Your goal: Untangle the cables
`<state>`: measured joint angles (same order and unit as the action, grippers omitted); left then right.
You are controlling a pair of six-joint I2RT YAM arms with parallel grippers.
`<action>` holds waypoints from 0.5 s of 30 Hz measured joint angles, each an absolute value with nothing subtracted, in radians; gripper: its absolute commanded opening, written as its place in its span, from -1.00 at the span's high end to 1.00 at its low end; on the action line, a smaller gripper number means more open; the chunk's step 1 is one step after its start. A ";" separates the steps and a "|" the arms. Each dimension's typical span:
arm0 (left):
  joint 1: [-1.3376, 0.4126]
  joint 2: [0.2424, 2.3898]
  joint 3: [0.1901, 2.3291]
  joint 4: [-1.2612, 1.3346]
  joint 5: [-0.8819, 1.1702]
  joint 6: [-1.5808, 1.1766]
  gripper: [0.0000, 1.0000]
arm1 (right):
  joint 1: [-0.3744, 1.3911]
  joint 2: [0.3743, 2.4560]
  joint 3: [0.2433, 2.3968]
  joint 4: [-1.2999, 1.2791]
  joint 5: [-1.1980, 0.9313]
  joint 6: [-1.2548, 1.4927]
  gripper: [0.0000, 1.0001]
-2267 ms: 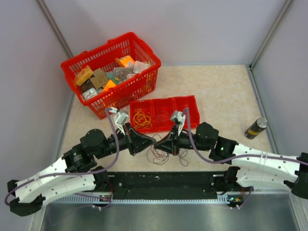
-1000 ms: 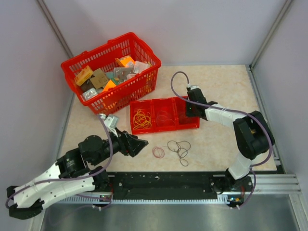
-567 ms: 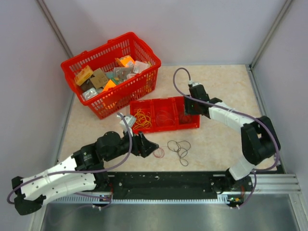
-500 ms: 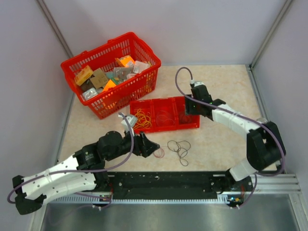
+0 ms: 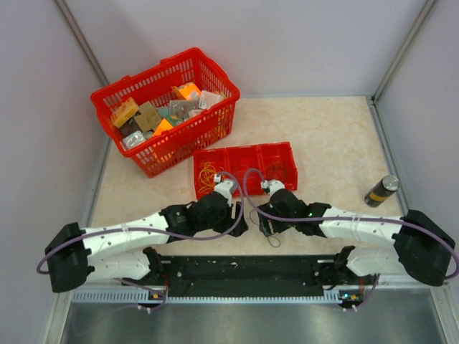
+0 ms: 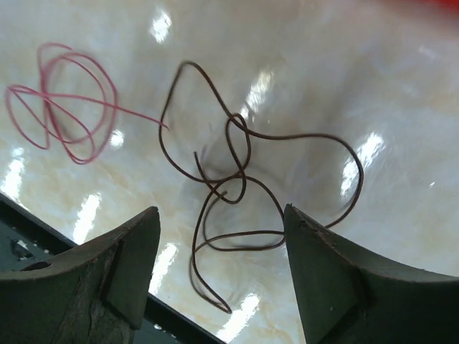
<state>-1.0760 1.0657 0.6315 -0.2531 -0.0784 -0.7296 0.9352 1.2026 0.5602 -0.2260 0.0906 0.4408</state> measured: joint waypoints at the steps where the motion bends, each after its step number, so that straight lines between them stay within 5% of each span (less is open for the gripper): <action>1: -1.076 1.091 0.632 -0.252 -0.079 -0.729 -0.61 | 0.950 1.213 0.541 -0.220 0.093 0.461 -0.36; 7: -1.076 1.269 0.634 -0.252 -0.109 -0.719 -0.44 | 0.969 1.238 0.489 -0.130 0.155 0.577 -0.17; 15: -1.074 1.402 0.652 -0.228 -0.125 -0.731 0.47 | 1.077 1.287 0.495 -0.119 0.384 0.678 0.12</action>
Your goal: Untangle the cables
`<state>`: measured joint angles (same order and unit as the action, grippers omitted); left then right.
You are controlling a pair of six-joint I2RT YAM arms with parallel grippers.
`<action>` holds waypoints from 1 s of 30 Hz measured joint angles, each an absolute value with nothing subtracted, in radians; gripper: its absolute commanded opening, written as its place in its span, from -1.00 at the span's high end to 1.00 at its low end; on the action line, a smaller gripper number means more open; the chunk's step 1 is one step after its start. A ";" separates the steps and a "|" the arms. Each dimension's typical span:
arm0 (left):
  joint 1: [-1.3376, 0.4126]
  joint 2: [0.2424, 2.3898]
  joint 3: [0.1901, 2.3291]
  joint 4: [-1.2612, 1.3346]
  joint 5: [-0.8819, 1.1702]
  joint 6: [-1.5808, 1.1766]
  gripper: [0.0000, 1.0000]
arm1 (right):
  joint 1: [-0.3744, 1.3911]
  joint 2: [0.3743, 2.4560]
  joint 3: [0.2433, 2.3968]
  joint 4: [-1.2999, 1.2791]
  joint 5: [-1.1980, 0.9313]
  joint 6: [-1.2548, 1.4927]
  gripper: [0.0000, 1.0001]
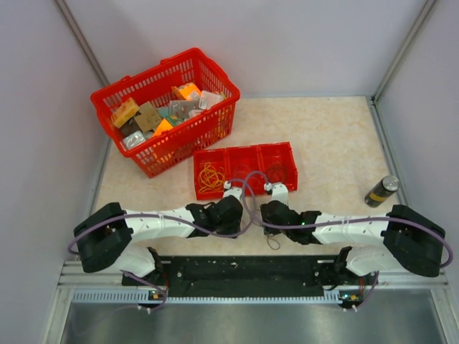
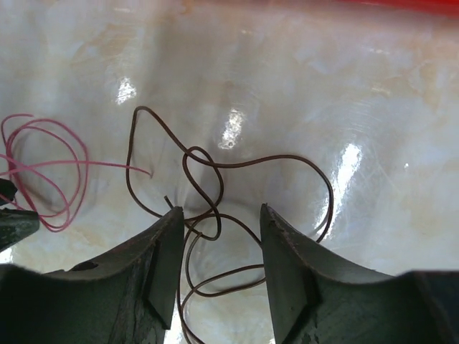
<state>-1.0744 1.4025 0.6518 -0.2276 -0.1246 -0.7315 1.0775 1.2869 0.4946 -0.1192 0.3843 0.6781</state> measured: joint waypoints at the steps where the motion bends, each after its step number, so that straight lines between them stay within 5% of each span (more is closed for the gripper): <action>1: -1.073 1.404 0.653 -0.228 -0.127 -0.733 0.59 | 1.088 1.292 0.495 -0.120 0.411 0.693 0.17; 4: -1.069 1.394 0.653 -0.239 -0.153 -0.732 0.99 | 1.099 1.292 0.488 -0.122 0.456 0.744 0.34; 15: -1.052 0.891 0.653 -0.430 -0.420 -0.691 1.00 | 1.088 1.166 0.390 -0.149 0.522 0.849 1.00; 23: -1.048 0.510 0.648 -0.481 -0.513 -0.655 1.00 | 1.049 1.032 0.373 -0.235 0.518 0.806 1.00; 30: -1.048 0.474 0.619 -0.477 -0.509 -0.655 1.00 | 1.033 0.873 0.373 -0.263 0.517 0.767 1.00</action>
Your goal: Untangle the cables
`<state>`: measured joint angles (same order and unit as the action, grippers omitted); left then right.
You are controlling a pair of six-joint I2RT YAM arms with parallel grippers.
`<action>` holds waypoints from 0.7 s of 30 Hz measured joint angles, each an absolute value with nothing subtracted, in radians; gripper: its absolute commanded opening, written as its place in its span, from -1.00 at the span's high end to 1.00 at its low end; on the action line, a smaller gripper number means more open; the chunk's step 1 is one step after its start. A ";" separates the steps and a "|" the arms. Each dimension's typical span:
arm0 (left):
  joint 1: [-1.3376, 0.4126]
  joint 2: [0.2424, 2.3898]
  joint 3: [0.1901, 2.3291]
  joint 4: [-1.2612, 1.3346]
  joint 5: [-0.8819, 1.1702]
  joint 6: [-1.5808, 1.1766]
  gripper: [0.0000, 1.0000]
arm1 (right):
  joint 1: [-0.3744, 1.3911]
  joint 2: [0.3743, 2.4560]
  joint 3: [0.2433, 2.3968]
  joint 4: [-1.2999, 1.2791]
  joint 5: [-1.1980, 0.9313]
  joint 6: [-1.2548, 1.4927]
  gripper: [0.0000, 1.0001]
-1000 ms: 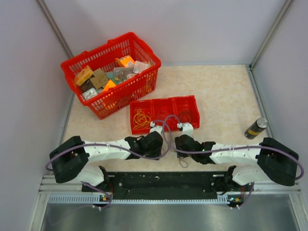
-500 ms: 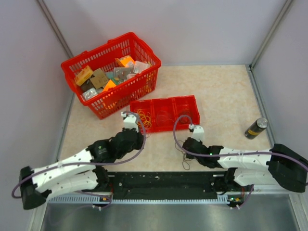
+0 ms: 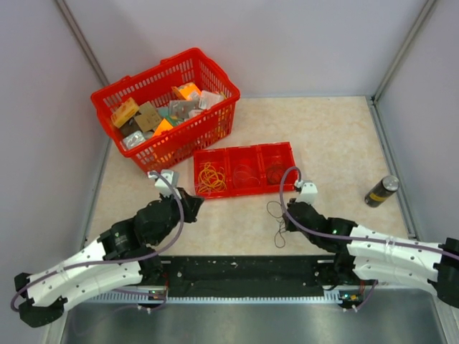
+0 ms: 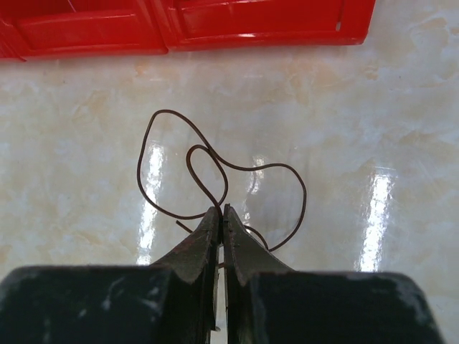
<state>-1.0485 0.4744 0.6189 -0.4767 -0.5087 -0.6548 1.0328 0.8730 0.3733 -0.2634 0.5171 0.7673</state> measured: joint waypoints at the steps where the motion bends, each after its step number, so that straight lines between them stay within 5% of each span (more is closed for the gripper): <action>1: -1.048 0.492 0.618 -0.472 -0.505 -0.656 1.00 | 1.031 0.862 0.373 -0.266 0.517 0.766 1.00; 20: -0.758 1.537 1.049 -0.242 -0.079 -0.576 1.00 | 1.024 0.644 0.314 -0.369 0.474 0.808 1.00; 21: -0.756 1.563 1.070 -0.237 -0.054 -0.573 0.88 | 1.024 0.633 0.312 -0.373 0.469 0.813 1.00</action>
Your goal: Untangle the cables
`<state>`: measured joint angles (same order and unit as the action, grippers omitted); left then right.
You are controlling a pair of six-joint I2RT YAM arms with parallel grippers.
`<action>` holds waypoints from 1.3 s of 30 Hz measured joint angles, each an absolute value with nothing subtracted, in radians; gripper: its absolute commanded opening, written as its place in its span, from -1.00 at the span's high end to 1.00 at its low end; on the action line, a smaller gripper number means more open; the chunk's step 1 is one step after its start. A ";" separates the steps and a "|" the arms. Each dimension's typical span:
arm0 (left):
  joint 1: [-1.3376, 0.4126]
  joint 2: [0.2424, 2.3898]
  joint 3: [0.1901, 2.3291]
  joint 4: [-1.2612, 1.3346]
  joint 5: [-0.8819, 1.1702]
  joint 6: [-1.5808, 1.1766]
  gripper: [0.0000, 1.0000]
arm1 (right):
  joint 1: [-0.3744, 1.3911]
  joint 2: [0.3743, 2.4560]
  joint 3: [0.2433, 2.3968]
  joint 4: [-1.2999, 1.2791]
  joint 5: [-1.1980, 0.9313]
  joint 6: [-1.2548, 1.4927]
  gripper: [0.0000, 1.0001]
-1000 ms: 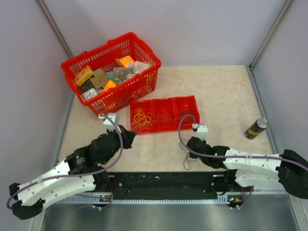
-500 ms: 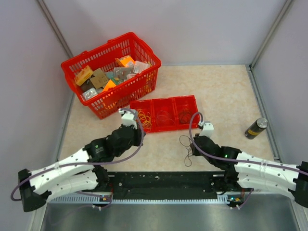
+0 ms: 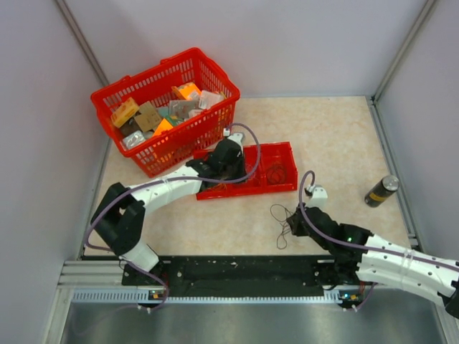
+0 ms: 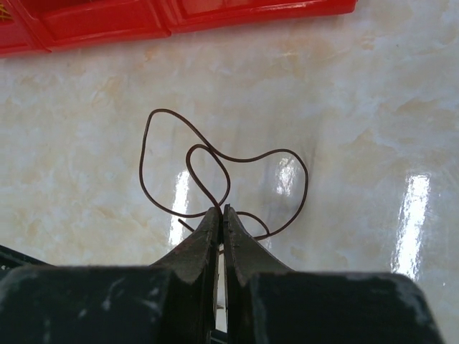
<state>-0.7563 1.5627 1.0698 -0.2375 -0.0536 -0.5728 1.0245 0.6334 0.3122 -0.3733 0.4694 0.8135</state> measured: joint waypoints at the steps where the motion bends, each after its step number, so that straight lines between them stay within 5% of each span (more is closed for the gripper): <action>1: -0.754 1.588 1.092 -0.233 -0.024 -0.569 0.63 | 1.024 0.629 0.311 -0.376 0.467 0.815 1.00; 4: -0.753 1.611 1.113 -0.215 0.046 -0.562 -0.16 | 1.024 0.631 0.308 -0.385 0.461 0.823 1.00; 7: -0.753 1.573 1.053 -0.160 0.089 -0.566 -0.50 | 1.024 0.656 0.308 -0.386 0.462 0.824 1.00; 8: -0.753 1.543 1.008 -0.131 0.102 -0.571 -0.84 | 1.024 0.670 0.308 -0.385 0.461 0.824 1.00; 9: -0.753 1.504 0.952 -0.111 0.117 -0.577 -0.96 | 1.024 0.684 0.308 -0.383 0.461 0.823 1.00; 24: -0.753 0.883 0.411 0.009 0.238 -0.735 -0.78 | 1.024 0.907 0.313 -0.253 0.415 0.802 1.00; 39: -1.002 0.999 0.188 0.424 0.173 -0.881 -0.79 | 1.012 0.875 0.522 -0.323 0.499 0.661 1.00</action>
<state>-1.0023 0.9993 0.1879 0.4236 0.1726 -0.8814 1.0119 0.8749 0.5220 -0.3225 0.4988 0.6609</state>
